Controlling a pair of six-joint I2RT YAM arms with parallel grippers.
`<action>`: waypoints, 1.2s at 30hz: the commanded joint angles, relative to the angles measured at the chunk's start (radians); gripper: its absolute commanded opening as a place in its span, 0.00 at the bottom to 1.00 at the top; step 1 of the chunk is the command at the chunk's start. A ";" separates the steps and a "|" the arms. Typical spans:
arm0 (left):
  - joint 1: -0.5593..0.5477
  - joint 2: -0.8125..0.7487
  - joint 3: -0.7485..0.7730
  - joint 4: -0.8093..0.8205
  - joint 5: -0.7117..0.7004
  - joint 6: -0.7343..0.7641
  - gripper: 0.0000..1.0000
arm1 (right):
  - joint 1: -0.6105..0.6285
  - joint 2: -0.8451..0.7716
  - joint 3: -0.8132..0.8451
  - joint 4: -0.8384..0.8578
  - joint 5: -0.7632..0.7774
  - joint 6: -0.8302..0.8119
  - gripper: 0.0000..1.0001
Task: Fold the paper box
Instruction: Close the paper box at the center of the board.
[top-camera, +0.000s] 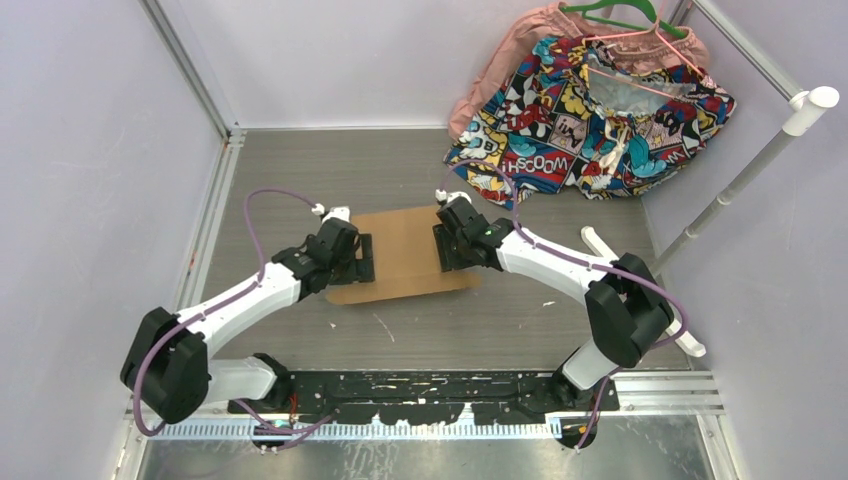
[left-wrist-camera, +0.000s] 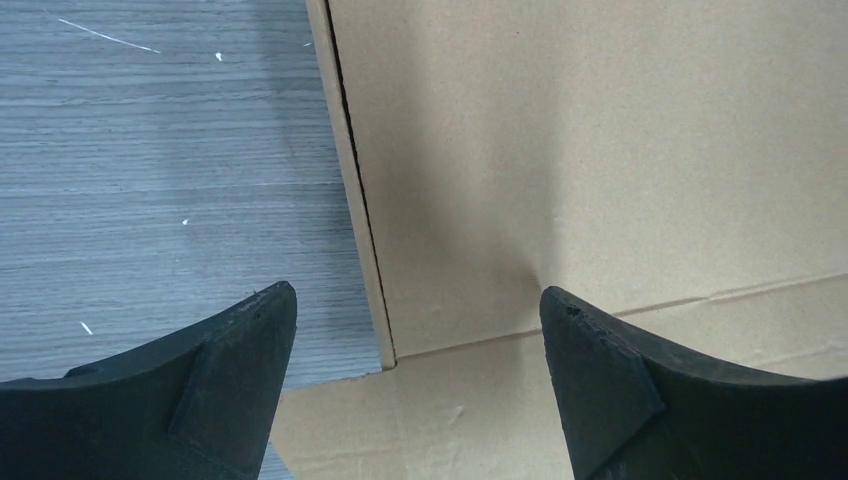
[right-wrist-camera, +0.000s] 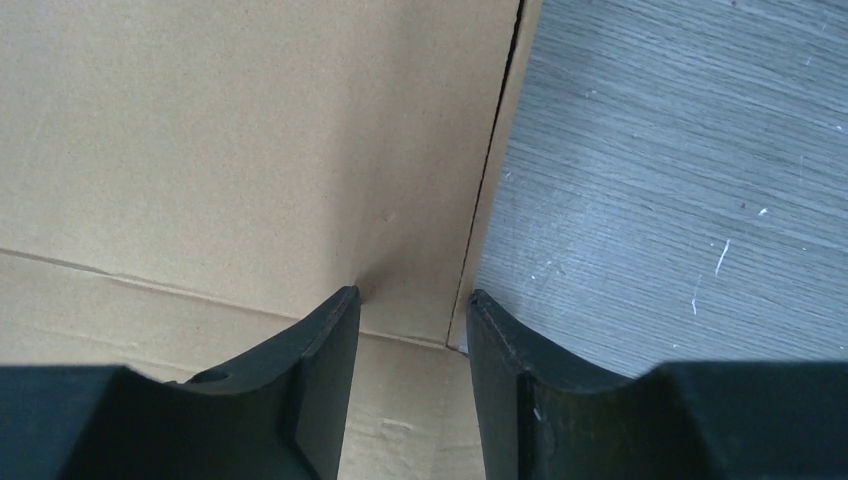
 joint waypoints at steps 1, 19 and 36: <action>-0.001 -0.092 0.018 0.005 0.001 0.002 0.91 | 0.002 -0.062 -0.003 0.007 0.036 -0.002 0.50; 0.136 -0.347 -0.100 0.002 0.108 -0.004 1.00 | -0.119 -0.227 -0.168 0.234 -0.110 0.087 0.71; 0.258 -0.464 -0.280 0.242 0.381 -0.030 1.00 | -0.290 -0.190 -0.284 0.447 -0.553 0.229 0.78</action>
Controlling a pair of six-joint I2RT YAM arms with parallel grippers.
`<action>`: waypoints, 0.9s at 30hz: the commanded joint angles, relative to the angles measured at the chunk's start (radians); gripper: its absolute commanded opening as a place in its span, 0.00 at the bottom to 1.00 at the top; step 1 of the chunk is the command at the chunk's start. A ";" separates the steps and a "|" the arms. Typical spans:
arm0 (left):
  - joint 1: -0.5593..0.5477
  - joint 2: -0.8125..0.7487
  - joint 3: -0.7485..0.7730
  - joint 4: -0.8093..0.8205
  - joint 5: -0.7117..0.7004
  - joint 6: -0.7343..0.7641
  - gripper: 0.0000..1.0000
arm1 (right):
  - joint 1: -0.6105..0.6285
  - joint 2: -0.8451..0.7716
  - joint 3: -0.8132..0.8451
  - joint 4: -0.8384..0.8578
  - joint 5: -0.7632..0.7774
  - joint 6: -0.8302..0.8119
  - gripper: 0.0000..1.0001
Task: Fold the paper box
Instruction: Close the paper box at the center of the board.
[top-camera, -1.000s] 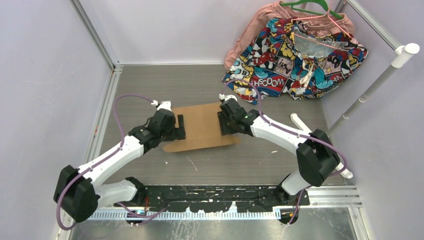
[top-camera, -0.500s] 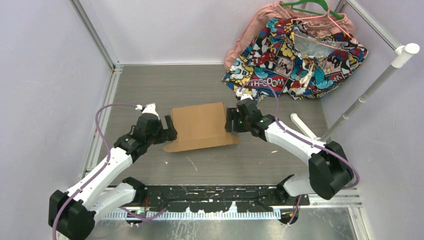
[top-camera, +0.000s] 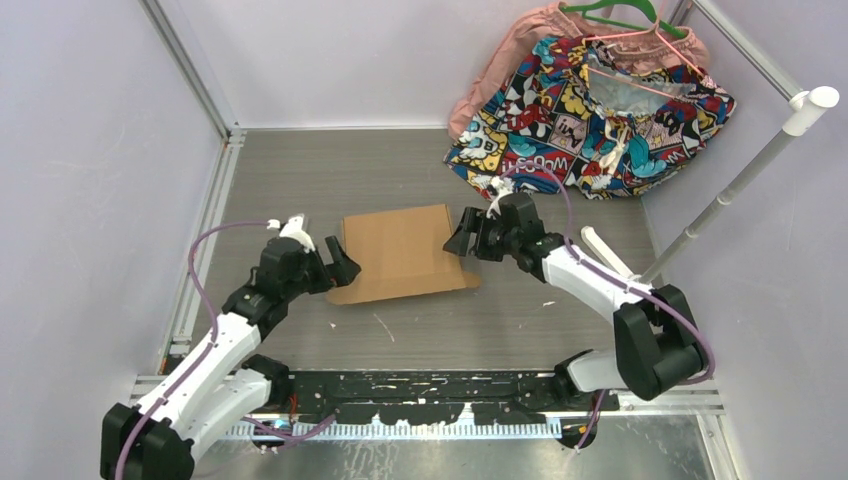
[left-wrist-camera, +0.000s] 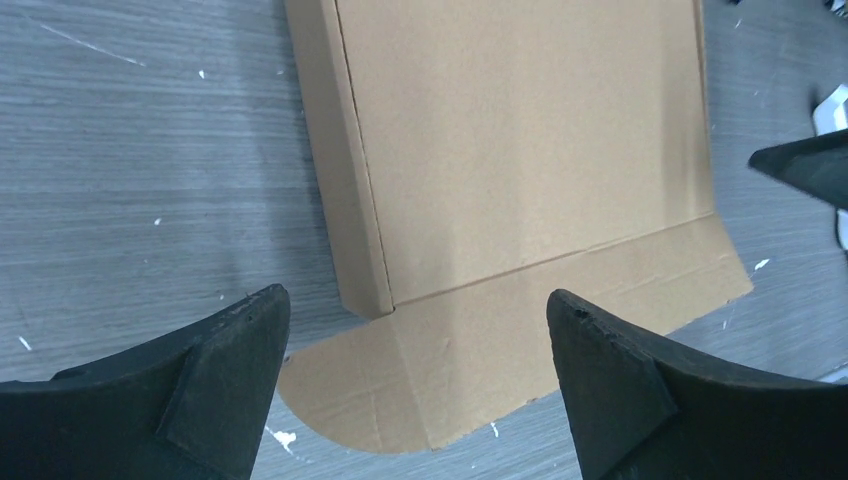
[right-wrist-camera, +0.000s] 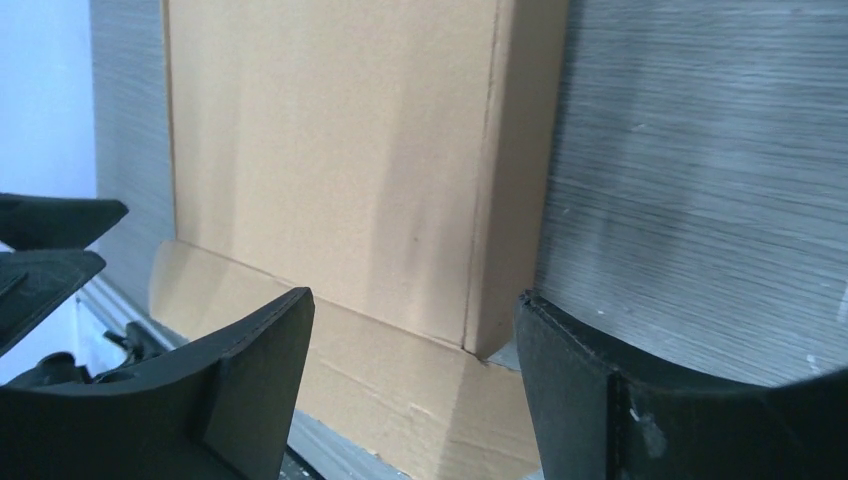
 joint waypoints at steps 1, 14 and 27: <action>0.055 -0.033 -0.044 0.134 0.109 -0.013 1.00 | -0.003 0.034 -0.008 0.094 -0.140 0.049 0.78; 0.142 0.021 -0.131 0.335 0.263 -0.045 1.00 | -0.017 0.064 -0.062 0.193 -0.194 0.115 0.75; 0.147 0.087 -0.174 0.407 0.260 -0.045 1.00 | -0.035 0.111 -0.061 0.197 -0.180 0.132 0.82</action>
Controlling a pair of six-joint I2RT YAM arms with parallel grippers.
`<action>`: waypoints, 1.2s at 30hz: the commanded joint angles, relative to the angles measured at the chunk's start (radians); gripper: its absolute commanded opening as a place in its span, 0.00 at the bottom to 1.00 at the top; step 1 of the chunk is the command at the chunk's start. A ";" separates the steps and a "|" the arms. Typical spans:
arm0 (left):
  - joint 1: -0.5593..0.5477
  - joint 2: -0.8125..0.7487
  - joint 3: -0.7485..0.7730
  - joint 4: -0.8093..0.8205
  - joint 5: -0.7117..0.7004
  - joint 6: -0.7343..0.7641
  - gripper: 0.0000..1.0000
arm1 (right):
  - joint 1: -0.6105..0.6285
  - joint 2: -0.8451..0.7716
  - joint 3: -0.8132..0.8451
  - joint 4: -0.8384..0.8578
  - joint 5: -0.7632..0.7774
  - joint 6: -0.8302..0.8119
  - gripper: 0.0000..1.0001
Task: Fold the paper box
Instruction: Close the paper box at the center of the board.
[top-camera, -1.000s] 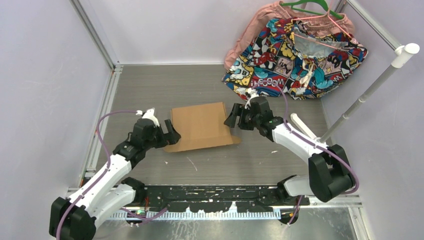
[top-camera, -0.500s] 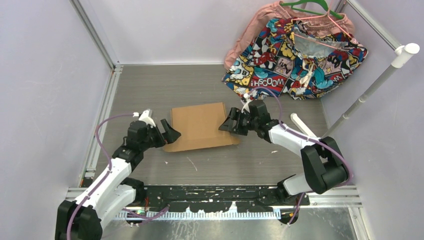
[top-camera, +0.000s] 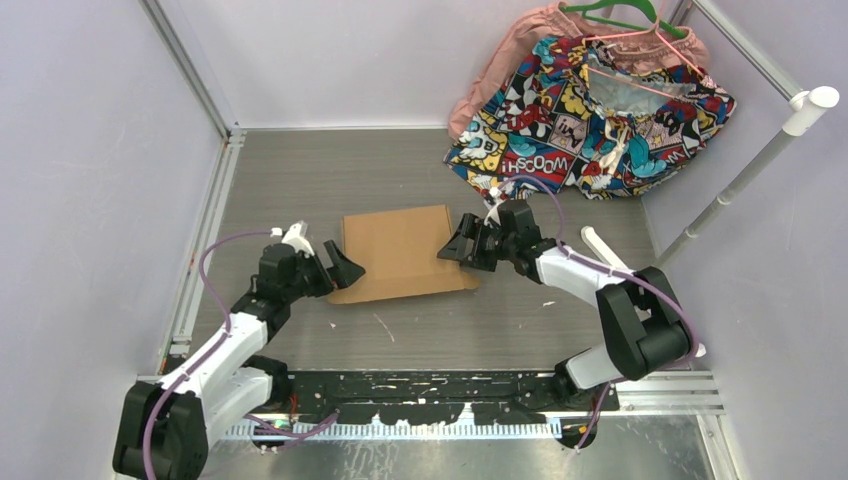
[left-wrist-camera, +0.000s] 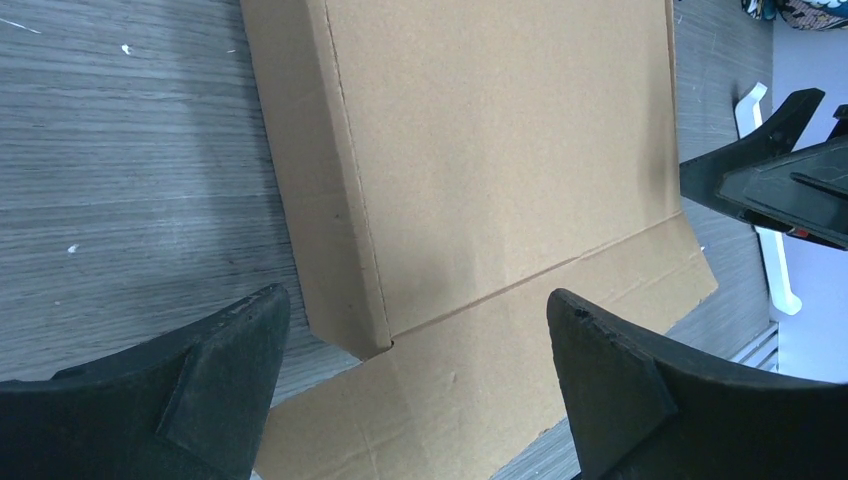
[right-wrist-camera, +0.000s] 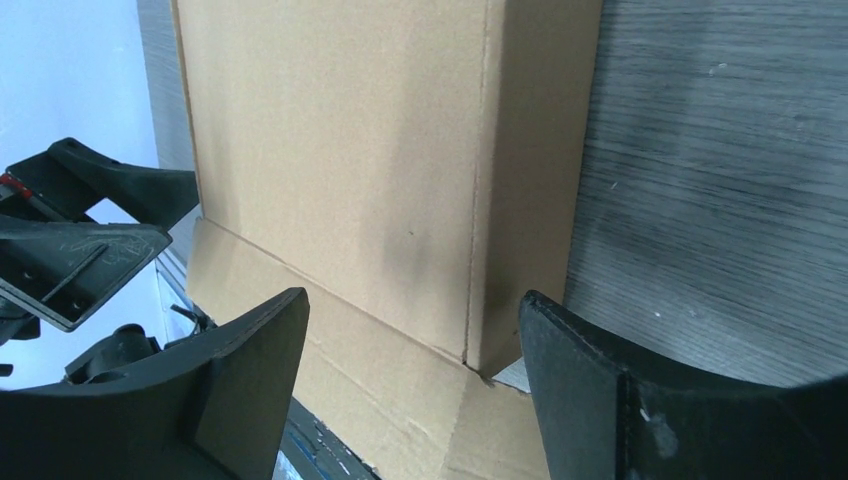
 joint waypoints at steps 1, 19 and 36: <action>0.007 0.008 -0.005 0.087 0.009 0.004 1.00 | -0.009 0.009 0.005 0.050 -0.005 0.012 0.83; 0.008 0.061 -0.031 0.174 0.043 -0.017 1.00 | -0.009 0.019 -0.053 0.134 -0.073 0.072 1.00; 0.008 0.092 -0.043 0.218 0.085 -0.037 1.00 | -0.010 0.012 -0.054 0.164 -0.101 0.091 1.00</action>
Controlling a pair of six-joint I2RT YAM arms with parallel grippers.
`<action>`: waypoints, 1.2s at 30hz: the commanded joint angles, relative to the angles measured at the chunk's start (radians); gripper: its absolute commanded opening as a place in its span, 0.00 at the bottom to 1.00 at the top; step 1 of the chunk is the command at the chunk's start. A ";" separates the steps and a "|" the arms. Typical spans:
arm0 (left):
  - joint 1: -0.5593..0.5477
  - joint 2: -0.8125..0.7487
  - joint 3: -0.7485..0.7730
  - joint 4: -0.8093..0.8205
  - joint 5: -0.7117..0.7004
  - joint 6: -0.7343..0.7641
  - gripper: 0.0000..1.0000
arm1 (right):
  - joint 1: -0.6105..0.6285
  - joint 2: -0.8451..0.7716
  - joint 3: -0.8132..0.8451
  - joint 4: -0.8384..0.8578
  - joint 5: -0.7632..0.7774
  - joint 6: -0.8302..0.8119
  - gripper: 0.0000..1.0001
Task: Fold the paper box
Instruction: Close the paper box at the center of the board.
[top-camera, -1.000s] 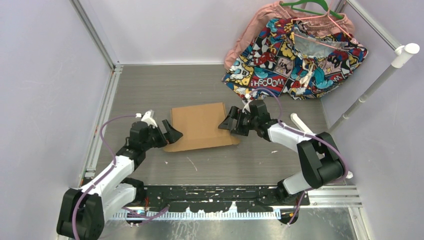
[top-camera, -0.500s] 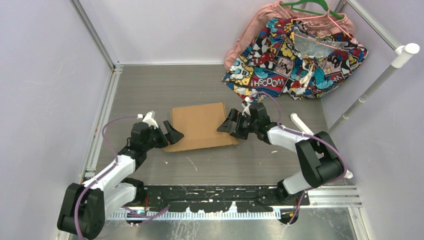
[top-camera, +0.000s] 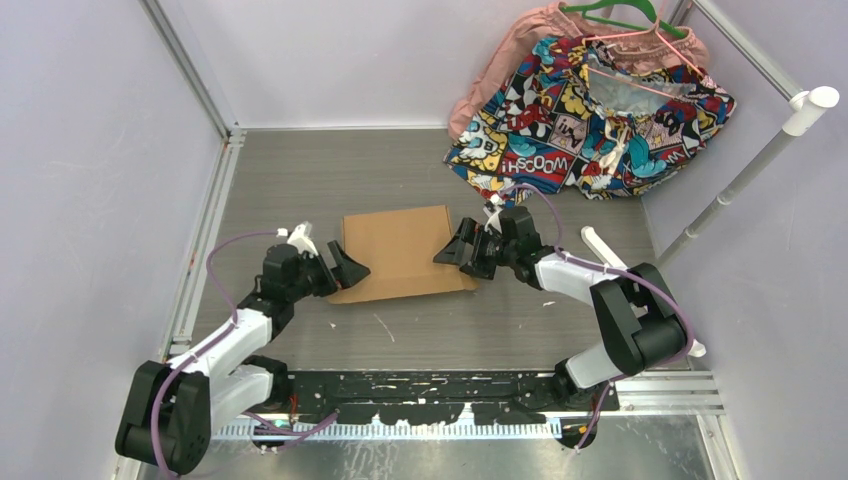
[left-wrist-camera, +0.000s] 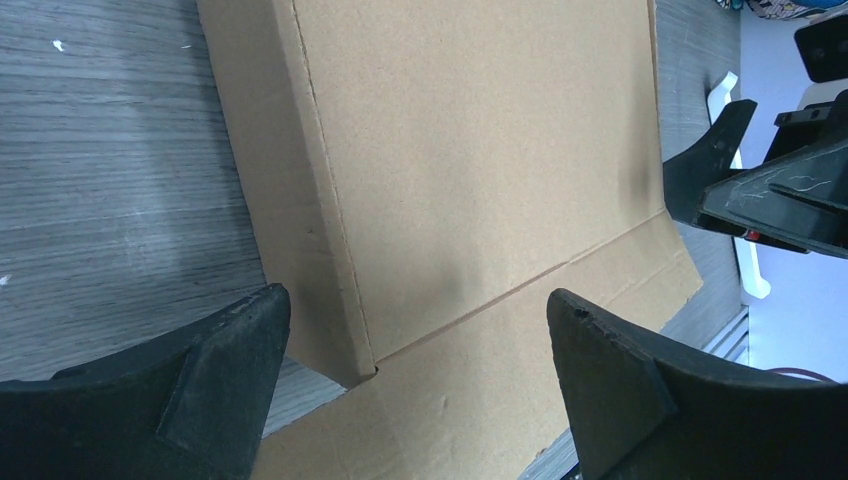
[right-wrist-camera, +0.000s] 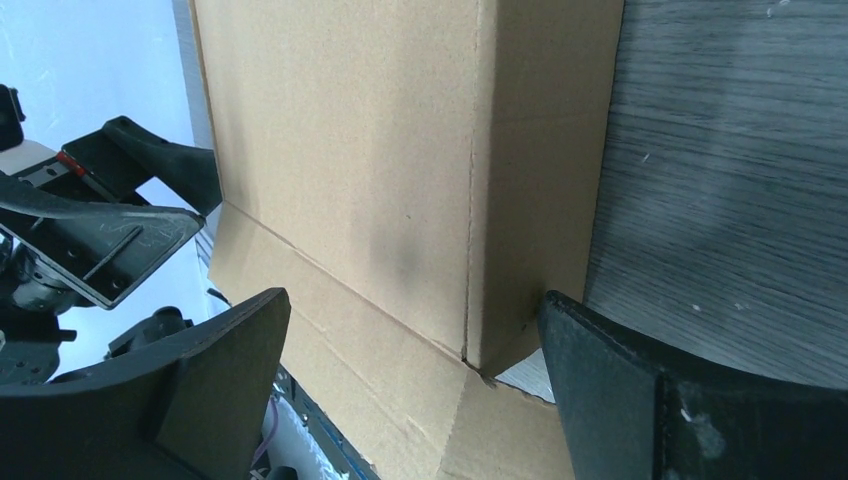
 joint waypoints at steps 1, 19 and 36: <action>0.008 0.001 -0.007 0.068 0.024 -0.007 1.00 | -0.003 -0.019 0.011 0.051 -0.031 0.009 1.00; 0.007 0.005 -0.006 0.070 0.037 -0.007 1.00 | -0.004 -0.074 -0.037 0.048 -0.012 0.013 1.00; 0.007 -0.073 -0.007 0.003 0.055 -0.011 1.00 | -0.003 -0.076 -0.048 0.056 -0.026 0.021 1.00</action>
